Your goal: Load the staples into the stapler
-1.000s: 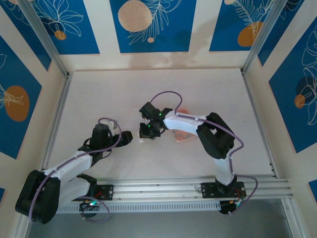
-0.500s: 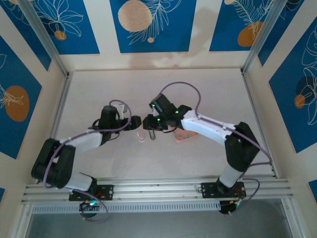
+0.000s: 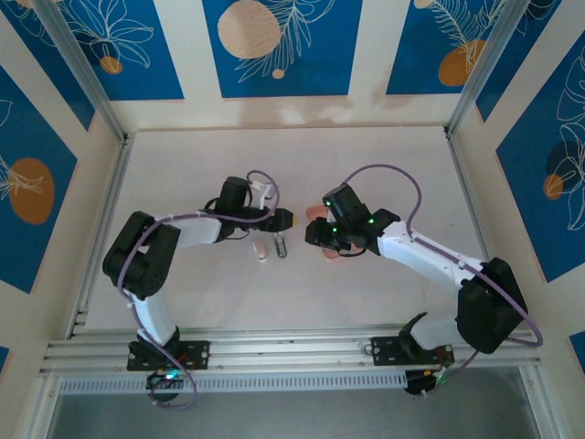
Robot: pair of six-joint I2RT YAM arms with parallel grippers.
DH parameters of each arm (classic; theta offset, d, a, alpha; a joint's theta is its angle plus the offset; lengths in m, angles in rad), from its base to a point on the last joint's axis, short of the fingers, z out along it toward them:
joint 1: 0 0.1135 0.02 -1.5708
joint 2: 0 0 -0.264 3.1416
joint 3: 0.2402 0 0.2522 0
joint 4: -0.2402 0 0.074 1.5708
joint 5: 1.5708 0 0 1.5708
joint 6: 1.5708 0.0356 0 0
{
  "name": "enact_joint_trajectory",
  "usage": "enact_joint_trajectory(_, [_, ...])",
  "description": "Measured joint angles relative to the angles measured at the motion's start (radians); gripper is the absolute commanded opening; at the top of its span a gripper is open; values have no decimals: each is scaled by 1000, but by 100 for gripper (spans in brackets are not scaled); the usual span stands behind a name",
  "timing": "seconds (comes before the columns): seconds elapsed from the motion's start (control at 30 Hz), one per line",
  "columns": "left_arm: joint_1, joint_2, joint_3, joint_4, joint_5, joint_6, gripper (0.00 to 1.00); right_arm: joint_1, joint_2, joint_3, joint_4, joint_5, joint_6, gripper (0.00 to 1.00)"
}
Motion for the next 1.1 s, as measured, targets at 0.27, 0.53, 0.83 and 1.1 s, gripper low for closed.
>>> enact_joint_trajectory(0.27, [-47, -62, -36, -74, 57, 125, 81, -10, -6, -16, 7, -6, 10, 34])
enact_joint_trajectory(0.53, [-42, -256, -144, -177, -78, 171, 86, 18, 119, 42, 45, -40, 18, 33])
enact_joint_trajectory(0.83, [21, -489, -267, -201, -329, 100, 89, 66, 312, 226, 87, -97, -2, 28])
enact_joint_trajectory(1.1, [29, -542, -320, -233, -449, 92, 90, 67, 518, 233, 156, -188, -4, 21])
